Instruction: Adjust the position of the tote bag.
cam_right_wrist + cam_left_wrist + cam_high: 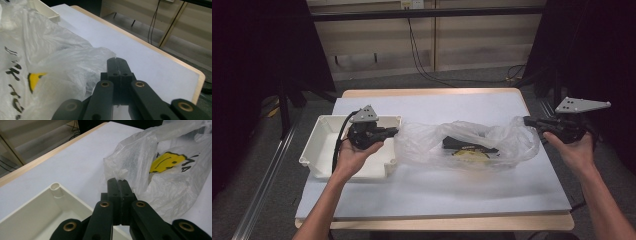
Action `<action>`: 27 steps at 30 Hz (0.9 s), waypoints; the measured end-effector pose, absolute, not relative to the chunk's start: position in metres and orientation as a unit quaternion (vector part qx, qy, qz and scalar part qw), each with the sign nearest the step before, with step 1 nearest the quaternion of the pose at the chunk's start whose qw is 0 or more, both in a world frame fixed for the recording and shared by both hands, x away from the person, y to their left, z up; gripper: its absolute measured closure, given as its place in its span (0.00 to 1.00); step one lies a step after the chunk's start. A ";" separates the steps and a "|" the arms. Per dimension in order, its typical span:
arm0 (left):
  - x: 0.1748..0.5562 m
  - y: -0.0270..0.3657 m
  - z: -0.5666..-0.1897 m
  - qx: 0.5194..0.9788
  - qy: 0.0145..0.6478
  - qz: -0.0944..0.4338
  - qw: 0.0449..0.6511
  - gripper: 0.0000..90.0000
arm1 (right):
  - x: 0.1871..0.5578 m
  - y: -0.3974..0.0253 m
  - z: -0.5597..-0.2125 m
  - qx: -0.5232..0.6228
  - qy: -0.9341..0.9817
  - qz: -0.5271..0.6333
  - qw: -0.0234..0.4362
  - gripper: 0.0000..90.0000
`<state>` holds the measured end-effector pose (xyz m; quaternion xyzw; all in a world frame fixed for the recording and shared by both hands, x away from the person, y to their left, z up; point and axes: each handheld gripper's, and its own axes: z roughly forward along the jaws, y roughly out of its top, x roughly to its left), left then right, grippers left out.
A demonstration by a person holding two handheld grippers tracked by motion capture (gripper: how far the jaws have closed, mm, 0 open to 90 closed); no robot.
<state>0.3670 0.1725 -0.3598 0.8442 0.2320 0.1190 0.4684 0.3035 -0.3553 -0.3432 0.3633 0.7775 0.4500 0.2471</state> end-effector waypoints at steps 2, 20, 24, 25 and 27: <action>0.371 0.171 -0.358 0.849 0.231 0.126 0.459 1.00 | 0.307 -0.358 -0.342 0.368 0.777 0.444 0.252 1.00; 0.385 0.171 -0.360 0.870 0.232 0.135 0.414 1.00 | 0.323 -0.376 -0.348 0.407 0.782 0.388 0.268 1.00; 0.390 0.169 -0.365 0.869 0.241 0.132 0.412 1.00 | 0.326 -0.376 -0.351 0.409 0.787 0.370 0.276 1.00; 0.392 0.168 -0.368 0.870 0.244 0.129 0.409 1.00 | 0.326 -0.375 -0.353 0.408 0.791 0.362 0.278 1.00; 0.394 0.166 -0.371 0.873 0.243 0.126 0.403 1.00 | 0.327 -0.375 -0.358 0.408 0.793 0.360 0.273 1.00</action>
